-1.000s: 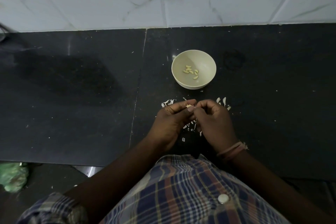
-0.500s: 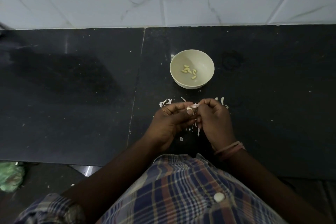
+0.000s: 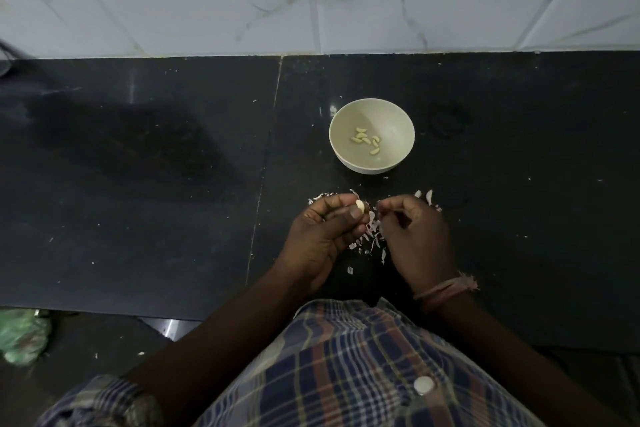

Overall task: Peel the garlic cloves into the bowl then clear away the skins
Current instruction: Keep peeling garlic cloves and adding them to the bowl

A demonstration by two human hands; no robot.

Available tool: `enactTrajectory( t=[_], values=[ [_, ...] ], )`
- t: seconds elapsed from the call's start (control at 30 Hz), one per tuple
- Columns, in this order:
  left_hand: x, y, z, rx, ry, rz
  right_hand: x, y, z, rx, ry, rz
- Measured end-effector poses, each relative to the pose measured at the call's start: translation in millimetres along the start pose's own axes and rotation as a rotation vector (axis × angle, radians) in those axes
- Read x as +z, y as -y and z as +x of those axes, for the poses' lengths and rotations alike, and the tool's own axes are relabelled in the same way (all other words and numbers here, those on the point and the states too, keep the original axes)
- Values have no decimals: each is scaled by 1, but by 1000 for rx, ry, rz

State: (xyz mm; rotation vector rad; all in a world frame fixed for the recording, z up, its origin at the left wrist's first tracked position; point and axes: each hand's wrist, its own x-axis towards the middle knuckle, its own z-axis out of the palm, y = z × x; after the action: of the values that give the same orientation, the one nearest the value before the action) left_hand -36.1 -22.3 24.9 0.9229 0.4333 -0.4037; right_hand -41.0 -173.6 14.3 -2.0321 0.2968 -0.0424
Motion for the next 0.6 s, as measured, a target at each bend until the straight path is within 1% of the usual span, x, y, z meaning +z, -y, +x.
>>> enactTrajectory(
  t=[0.17, 0.27, 0.5, 0.6],
  values=[
    [-2, 0, 0, -13, 6, -25, -1, 2, -1, -183, -59, -99],
    [-2, -1, 0, -15, 12, -66, -1, 4, -1, -271, -44, -99],
    [-1, 1, -1, 15, 26, -81, -5, 16, -4, -413, -49, -101],
    [0, 1, -2, 49, 13, -70, -6, 22, -5, -424, -66, -65]
  ],
)
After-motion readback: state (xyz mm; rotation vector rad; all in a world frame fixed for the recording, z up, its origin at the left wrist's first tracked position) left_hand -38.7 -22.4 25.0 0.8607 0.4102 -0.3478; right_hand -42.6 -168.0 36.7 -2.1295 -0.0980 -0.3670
